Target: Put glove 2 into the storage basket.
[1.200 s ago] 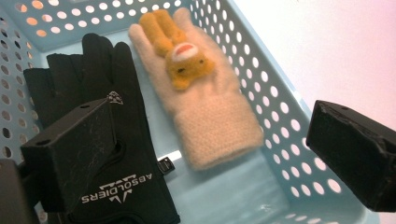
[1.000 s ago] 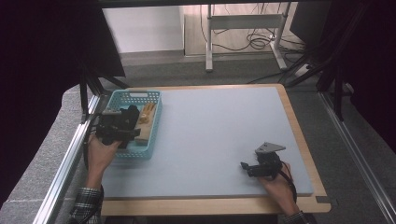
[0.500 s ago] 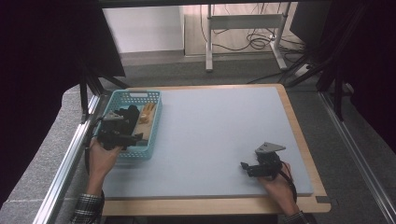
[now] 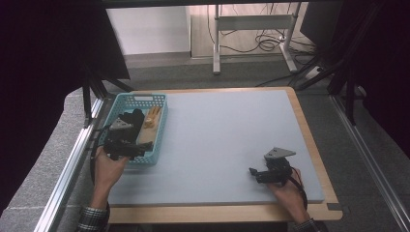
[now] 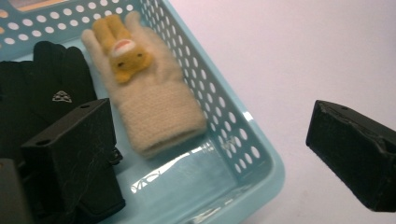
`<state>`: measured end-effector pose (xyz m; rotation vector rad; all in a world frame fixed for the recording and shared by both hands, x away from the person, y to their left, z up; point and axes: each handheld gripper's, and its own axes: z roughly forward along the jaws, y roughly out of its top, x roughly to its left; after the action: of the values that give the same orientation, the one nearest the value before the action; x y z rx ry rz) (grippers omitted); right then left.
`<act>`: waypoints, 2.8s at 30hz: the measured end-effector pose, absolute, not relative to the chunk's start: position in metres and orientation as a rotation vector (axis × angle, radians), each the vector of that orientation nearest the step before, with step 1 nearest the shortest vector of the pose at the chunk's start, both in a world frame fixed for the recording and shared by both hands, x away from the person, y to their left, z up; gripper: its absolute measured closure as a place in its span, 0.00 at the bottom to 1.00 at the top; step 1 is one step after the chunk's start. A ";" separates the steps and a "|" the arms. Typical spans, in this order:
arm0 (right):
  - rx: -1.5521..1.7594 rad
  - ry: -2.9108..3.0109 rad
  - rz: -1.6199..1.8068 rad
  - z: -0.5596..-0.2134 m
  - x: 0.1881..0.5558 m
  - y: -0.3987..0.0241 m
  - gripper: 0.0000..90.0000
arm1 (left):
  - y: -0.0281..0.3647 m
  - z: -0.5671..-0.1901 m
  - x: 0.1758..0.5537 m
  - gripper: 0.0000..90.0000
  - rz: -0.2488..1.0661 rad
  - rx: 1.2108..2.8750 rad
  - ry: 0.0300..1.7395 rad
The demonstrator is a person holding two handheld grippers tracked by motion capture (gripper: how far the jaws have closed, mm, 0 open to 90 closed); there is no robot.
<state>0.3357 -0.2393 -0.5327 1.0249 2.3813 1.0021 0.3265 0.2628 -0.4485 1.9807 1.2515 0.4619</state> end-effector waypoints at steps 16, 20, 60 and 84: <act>1.024 2.381 1.002 -0.533 0.336 -0.239 0.19 | 0.245 -0.447 0.322 0.02 0.442 1.975 1.209; 1.024 2.381 1.001 -0.533 0.336 -0.239 0.19 | 0.239 -0.448 0.323 0.02 0.435 1.976 1.199; 1.024 2.381 1.002 -0.533 0.336 -0.239 0.19 | 0.135 -0.475 0.324 0.02 0.317 2.031 0.947; 1.024 2.381 1.002 -0.533 0.336 -0.239 0.19 | 0.105 -0.525 0.326 0.02 0.313 2.137 0.916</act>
<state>0.3358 -0.2392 -0.5326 1.0238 2.3810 1.0016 0.3264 0.1053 -0.5254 2.1368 0.9162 0.3131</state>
